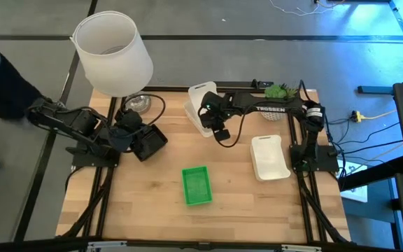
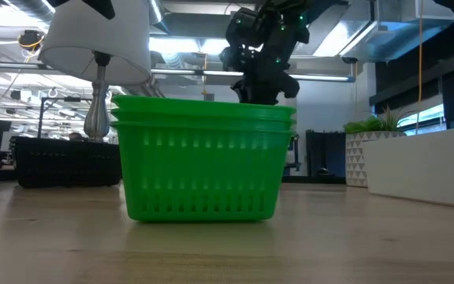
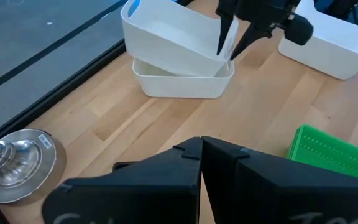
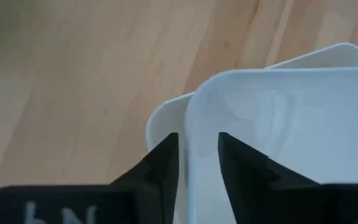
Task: Stack baskets by color
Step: Stack the middle white bin on the white bin
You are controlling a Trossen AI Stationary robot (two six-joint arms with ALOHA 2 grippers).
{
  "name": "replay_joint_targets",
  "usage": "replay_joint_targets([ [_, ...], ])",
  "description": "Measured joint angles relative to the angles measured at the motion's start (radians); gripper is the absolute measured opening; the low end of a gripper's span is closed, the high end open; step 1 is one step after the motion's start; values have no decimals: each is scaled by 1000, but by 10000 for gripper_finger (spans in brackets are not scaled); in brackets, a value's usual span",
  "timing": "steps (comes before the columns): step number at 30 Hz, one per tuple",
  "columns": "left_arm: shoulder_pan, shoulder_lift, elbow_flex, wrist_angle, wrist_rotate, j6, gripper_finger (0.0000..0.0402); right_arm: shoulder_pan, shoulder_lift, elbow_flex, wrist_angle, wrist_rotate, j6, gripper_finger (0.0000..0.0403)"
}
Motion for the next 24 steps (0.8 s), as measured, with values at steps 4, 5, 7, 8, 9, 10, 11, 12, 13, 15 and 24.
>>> replay_joint_targets([
  [4,0,0,0,0,0,0,0,13,-2,14,-4,-1,0,120],
  [5,0,0,0,0,0,0,0,14,-2,14,-4,-1,0,121],
  [7,0,0,0,0,0,0,0,14,-2,14,-6,-1,0,119],
  [8,0,0,0,0,0,0,0,14,-2,14,-8,-1,0,115],
  [9,0,0,0,0,0,0,0,14,-2,14,-8,-1,0,108],
  [10,0,0,0,0,0,0,0,13,-2,14,-8,0,0,97],
  [11,0,0,0,0,0,0,0,13,-2,14,-9,0,0,84],
  [12,0,0,0,0,0,0,0,13,-2,14,-9,0,0,68],
  [13,0,0,0,0,0,1,0,14,-2,14,-10,-1,0,49],
  [15,0,0,0,0,0,2,0,14,-2,14,-12,-1,-1,15],
  [24,0,0,0,0,5,2,0,21,-2,35,-52,37,-44,3],
])
